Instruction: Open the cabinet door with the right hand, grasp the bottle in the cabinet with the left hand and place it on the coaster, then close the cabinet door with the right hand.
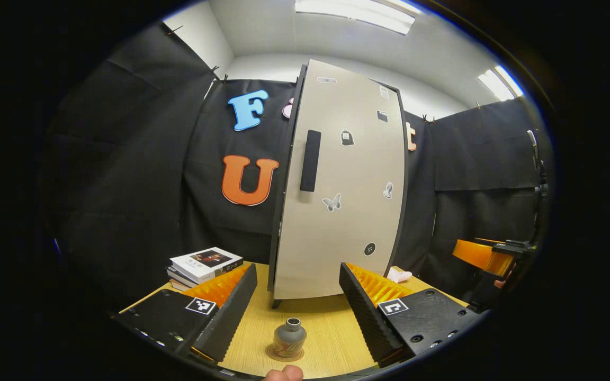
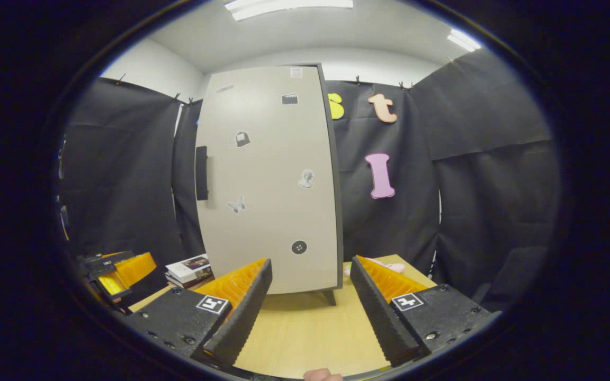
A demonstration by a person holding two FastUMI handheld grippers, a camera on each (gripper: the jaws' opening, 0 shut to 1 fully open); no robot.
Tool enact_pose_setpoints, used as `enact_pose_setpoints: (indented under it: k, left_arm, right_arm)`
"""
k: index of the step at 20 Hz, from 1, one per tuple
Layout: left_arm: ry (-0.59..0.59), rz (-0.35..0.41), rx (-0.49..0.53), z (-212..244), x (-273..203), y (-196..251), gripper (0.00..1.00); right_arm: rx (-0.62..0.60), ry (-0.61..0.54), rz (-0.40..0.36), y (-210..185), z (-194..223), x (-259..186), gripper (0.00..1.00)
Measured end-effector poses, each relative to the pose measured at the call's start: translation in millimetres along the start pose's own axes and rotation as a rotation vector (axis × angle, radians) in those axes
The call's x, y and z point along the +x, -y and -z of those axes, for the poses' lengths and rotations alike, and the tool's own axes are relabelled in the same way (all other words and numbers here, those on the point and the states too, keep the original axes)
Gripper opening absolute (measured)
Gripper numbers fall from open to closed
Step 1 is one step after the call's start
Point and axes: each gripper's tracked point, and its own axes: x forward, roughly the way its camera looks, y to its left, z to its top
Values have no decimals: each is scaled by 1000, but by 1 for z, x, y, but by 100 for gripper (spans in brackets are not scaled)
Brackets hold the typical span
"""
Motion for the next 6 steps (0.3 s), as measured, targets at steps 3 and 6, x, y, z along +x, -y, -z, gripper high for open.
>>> enact_pose_setpoints:
  k: [3, 6]
  left_arm:
    - [-1, 5, 2, 1, 2, 0, 95]
    - [1, 10, 3, -1, 3, 2, 95]
  right_arm:
    - [3, 5, 4, 1, -1, 0, 97]
    - [13, 1, 7, 1, 1, 1, 97]
